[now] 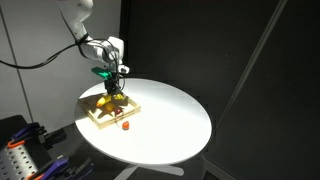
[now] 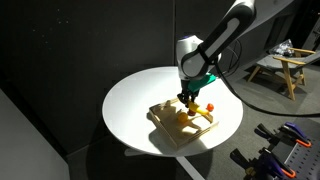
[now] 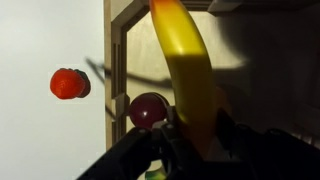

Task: Pick up the banana and place it in the wooden tray

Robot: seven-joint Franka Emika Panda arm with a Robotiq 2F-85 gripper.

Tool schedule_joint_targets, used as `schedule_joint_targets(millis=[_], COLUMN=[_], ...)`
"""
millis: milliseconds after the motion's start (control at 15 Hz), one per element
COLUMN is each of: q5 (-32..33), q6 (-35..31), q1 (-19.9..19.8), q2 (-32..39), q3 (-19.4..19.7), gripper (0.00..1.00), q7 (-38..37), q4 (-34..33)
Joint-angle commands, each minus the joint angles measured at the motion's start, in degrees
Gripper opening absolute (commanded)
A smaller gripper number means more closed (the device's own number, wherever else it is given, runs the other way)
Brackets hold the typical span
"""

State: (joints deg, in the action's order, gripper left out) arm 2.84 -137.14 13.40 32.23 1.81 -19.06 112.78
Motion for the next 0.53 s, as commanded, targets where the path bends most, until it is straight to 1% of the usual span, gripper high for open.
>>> schedule_joint_targets(millis=[0, 67, 133, 467], q5=[0.77, 0.42, 0.36, 0.34], q6=[2.06, 2.53, 0.26, 0.65], q1=[0.32, 0.17, -0.40, -0.37], q2=[0.95, 1.08, 0.69, 0.99], q3=[0.06, -0.09, -0.48, -0.45], gripper=[0.16, 0.16, 0.41, 0.41], q7=[-2.19, -2.17, -0.67, -1.03], q4=[-2.46, -2.75, -0.96, -1.55])
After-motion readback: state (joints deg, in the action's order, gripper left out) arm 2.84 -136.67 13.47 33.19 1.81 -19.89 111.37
